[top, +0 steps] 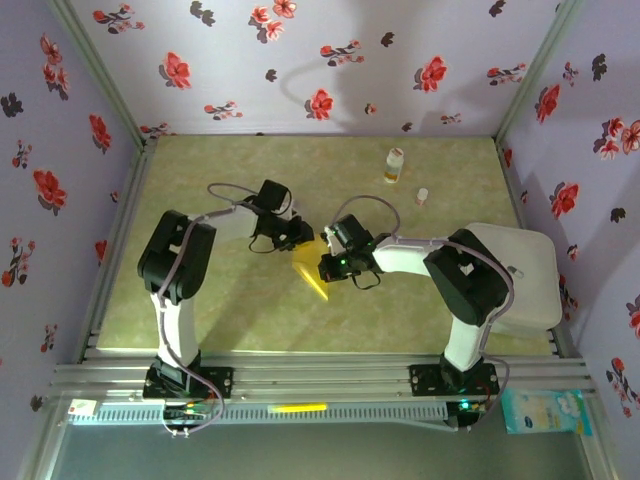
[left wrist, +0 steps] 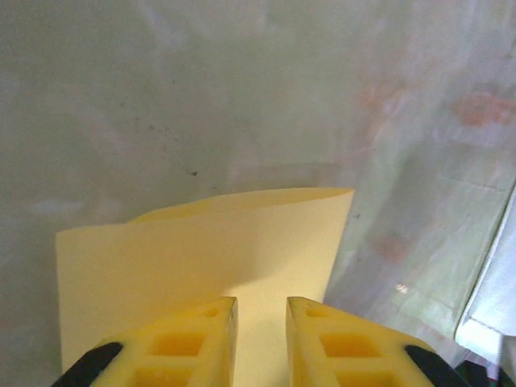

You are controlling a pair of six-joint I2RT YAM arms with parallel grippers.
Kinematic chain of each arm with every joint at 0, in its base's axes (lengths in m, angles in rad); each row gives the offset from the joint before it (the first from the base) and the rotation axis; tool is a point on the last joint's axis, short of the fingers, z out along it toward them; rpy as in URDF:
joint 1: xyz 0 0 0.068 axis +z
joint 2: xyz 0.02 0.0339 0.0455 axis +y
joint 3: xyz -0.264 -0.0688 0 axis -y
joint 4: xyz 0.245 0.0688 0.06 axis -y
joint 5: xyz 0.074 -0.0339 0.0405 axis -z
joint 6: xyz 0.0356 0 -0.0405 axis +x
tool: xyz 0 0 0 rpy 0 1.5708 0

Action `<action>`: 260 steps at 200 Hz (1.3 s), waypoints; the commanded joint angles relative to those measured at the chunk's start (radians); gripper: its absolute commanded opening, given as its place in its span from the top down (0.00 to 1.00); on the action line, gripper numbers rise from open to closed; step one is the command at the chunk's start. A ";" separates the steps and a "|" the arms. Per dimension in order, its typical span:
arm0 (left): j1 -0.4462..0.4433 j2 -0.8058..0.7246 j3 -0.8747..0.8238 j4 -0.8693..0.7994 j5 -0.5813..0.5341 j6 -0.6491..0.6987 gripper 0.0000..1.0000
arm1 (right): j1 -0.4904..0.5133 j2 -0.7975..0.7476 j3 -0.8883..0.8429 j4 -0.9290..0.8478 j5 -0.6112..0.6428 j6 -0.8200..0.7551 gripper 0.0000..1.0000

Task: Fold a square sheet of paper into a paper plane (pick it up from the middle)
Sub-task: Third fold the triangle at the center of the table.

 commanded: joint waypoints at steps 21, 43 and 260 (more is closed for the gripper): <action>-0.002 -0.111 -0.062 0.027 -0.036 -0.035 0.78 | -0.003 0.029 -0.010 -0.015 0.018 -0.019 1.00; -0.004 -0.175 -0.144 0.084 -0.036 -0.085 0.87 | -0.002 0.029 -0.010 -0.011 0.017 -0.017 1.00; -0.108 -0.272 -0.461 0.347 -0.026 -0.305 1.00 | -0.001 0.027 -0.019 -0.014 0.034 -0.004 1.00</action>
